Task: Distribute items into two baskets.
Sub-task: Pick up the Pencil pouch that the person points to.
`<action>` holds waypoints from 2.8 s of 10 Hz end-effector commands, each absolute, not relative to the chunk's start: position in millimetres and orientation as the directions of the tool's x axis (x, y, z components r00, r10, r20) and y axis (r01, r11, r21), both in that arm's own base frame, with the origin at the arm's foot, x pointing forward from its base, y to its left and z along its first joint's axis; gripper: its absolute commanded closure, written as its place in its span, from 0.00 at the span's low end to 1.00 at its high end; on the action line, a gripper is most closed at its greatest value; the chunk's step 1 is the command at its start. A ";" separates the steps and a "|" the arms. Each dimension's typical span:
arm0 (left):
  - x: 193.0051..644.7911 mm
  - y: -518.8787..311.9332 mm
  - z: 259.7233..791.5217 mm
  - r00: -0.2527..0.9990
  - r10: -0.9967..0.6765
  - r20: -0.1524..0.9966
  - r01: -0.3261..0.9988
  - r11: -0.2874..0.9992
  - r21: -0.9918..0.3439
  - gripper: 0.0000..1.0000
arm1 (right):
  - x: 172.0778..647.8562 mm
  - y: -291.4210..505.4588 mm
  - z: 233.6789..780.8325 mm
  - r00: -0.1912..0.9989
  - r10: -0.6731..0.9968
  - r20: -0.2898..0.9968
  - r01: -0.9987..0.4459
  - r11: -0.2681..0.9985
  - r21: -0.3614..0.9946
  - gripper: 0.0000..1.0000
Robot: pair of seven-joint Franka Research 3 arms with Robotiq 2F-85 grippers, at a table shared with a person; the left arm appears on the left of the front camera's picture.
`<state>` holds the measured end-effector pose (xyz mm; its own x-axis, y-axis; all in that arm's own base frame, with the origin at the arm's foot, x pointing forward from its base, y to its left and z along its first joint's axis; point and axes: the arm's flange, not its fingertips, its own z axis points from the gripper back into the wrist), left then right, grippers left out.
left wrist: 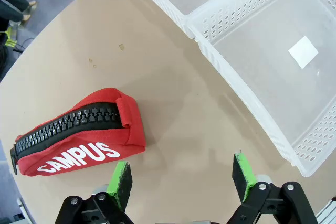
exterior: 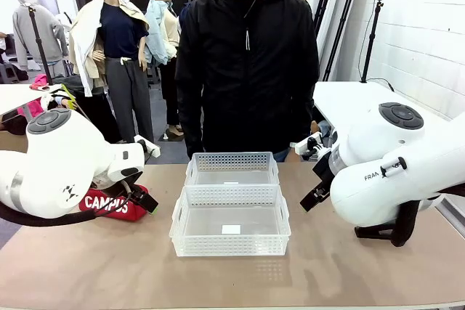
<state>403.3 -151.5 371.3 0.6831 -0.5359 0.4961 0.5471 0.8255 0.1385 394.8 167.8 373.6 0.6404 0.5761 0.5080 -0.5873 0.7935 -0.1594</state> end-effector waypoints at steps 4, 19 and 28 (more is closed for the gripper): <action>403.2 -151.6 371.3 0.683 -0.536 0.496 0.547 0.825 0.139 0.00 | 394.8 167.7 373.6 0.640 0.576 0.508 -0.587 0.794 -0.159 0.00; 336.7 75.4 553.5 0.744 -0.335 0.577 0.563 0.780 -0.272 0.00 | 331.1 -61.5 515.8 0.681 0.289 0.674 -0.522 0.836 0.169 0.00; 322.2 139.7 521.5 0.631 -0.142 0.763 0.603 0.708 -0.367 0.00 | 318.7 -109.6 493.9 0.557 0.195 0.807 -0.594 0.773 0.223 0.00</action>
<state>318.1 139.9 520.4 0.6661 -0.1412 0.7324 0.5916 0.6981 -0.4034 335.0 -127.4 522.1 0.5827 0.1925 0.7896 -0.5828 0.7761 0.2409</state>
